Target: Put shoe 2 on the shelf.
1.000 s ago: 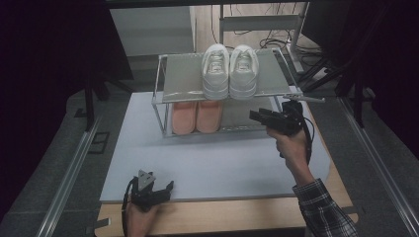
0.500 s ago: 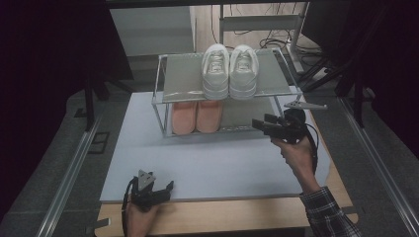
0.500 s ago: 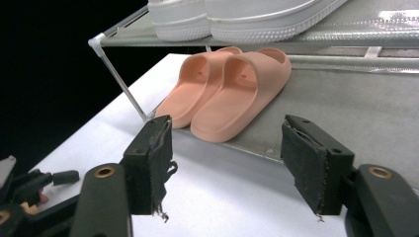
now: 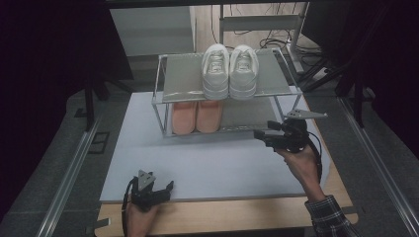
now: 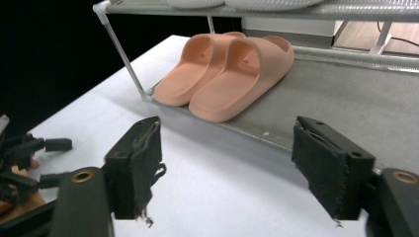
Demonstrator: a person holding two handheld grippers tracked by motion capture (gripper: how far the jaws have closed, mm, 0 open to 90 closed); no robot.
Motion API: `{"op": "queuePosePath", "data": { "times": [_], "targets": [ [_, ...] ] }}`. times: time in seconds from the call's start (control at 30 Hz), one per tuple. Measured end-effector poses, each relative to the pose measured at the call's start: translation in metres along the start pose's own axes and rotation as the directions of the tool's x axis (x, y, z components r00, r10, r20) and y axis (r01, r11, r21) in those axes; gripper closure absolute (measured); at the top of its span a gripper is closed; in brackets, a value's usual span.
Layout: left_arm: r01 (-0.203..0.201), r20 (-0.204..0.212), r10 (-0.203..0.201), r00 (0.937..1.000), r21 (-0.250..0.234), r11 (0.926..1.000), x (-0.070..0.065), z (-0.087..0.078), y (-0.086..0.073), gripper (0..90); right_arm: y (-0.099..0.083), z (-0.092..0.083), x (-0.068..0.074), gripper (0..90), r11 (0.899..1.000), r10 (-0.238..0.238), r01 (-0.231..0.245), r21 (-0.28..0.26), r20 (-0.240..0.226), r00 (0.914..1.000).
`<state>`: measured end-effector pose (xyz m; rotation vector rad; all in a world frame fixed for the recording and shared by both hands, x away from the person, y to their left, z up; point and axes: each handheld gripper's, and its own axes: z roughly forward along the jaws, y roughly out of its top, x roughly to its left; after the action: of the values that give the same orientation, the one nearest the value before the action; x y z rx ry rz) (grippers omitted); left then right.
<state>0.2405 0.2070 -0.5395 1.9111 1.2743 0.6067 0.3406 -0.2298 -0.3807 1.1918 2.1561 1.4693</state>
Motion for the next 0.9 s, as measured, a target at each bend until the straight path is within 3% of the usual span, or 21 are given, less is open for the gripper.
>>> {"op": "queuePosePath", "data": {
  "times": [0.57,0.9],
  "targets": [
    [-0.004,0.000,0.004,1.0000,0.003,1.0000,0.000,0.000,0.000,13.9,-0.027,-0.009,0.002,17.2,0.996,-0.063,0.059,0.069,0.057,0.9964],
    [0.002,-0.001,-0.002,1.0000,0.000,1.0000,0.000,0.000,0.000,13.9,-0.044,-0.013,0.004,14.5,0.986,-0.133,0.123,0.110,0.087,0.9874]
  ]
}}
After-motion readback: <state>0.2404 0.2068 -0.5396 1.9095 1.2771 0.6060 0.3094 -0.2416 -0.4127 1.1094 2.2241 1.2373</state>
